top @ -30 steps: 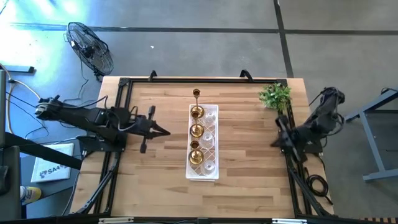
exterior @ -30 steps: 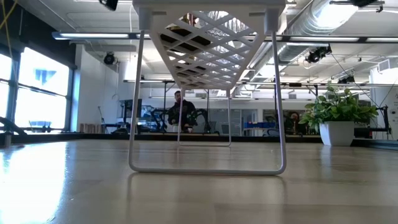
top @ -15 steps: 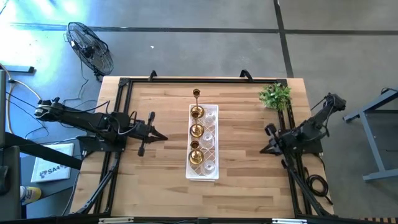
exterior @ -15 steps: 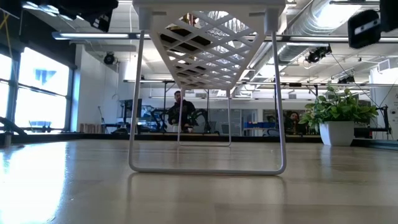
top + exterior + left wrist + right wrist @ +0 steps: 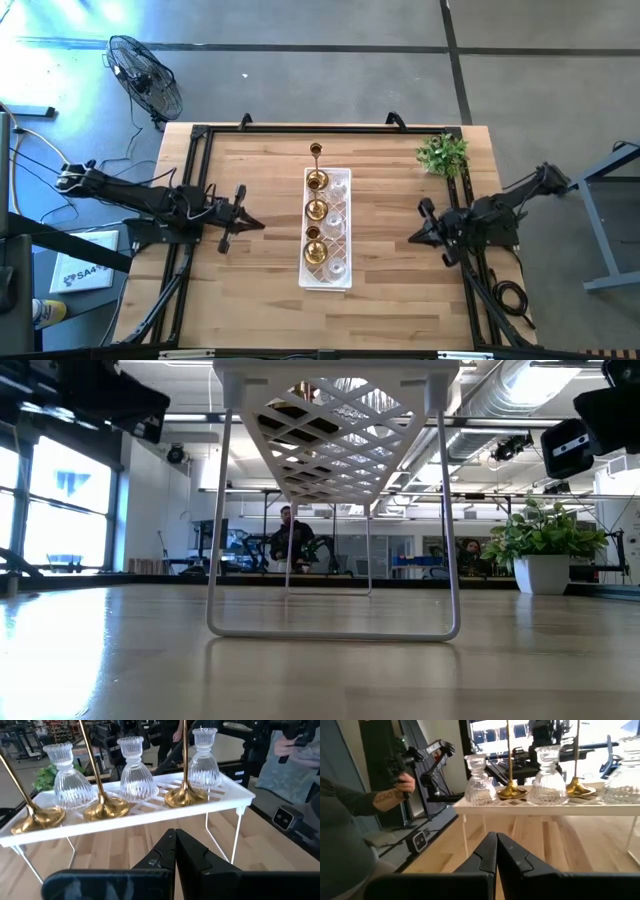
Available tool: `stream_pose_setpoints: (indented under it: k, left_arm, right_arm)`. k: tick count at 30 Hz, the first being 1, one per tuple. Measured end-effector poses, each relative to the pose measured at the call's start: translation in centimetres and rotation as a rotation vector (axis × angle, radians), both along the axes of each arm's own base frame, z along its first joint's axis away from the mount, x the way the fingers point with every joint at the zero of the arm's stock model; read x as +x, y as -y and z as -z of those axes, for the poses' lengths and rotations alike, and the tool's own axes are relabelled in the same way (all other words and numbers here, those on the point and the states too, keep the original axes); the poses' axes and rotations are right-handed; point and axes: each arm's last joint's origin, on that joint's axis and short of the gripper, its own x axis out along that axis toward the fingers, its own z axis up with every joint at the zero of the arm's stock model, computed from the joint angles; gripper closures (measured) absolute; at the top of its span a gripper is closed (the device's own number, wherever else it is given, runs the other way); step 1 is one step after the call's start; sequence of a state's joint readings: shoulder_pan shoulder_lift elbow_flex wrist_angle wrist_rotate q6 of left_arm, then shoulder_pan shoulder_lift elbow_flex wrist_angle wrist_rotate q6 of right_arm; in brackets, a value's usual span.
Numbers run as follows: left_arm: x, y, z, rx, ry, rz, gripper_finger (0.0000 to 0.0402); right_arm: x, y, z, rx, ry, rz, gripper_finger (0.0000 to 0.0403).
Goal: Pick & Place candle stick holders
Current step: Return to Home Position
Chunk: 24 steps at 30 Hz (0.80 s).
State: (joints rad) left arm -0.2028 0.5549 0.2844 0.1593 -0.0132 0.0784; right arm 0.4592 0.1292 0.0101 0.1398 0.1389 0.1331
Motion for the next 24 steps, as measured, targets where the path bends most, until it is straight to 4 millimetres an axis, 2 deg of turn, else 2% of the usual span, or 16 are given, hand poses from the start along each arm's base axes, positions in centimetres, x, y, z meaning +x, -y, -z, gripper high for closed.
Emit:
stream_pose_setpoints:
  k: [15,19,24]
  left_arm:
    - [-1.8,-0.1,4.5,-0.061,0.047,0.093,0.0401]
    - [-2.3,0.0,5.3,-0.066,0.058,0.149,0.0401]
    - [-2.9,-0.2,5.2,-0.061,0.112,0.135,0.0401]
  right_arm:
    - [0.2,0.6,0.6,-0.022,-0.063,0.074,0.0403]
    - [0.3,0.8,0.8,-0.020,-0.074,0.089,0.0403]
    - [0.3,0.8,0.8,-0.005,-0.085,0.097,0.0403]
